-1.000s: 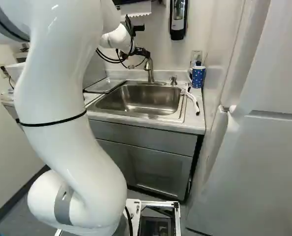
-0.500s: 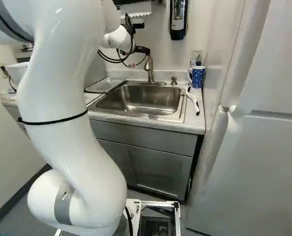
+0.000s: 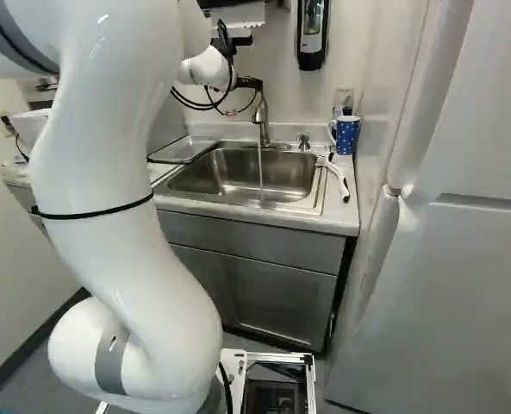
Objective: Rinse the cup and place it in the tray
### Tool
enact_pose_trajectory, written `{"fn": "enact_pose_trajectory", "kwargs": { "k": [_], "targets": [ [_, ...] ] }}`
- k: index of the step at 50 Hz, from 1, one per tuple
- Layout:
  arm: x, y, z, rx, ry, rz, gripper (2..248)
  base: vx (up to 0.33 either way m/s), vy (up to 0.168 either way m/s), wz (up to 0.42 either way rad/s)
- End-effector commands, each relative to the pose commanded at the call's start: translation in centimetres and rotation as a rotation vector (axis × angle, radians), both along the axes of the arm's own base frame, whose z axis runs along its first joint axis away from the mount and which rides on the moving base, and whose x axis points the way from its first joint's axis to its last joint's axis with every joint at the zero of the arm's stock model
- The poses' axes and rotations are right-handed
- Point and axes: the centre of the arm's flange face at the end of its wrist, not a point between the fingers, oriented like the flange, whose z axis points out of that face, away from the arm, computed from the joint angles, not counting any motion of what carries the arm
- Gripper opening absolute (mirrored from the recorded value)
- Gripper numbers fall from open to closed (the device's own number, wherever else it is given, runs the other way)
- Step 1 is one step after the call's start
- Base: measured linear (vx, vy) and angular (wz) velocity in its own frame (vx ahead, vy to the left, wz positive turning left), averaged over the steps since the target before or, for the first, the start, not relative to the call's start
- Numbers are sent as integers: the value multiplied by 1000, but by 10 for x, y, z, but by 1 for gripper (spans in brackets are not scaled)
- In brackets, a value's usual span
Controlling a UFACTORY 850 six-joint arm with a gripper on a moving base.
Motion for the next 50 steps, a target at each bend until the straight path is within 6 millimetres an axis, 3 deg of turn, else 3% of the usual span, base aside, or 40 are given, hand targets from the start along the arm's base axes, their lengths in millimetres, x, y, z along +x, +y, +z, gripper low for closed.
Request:
{"fn": "enact_pose_trajectory", "kwargs": {
  "k": [14, 50],
  "targets": [
    [-11, -1, 1, 0, 3, -1, 247, 0, 0, 0],
    [-78, -27, 4, 1, 17, -49, 247, 0, 0, 0]
  ]
}}
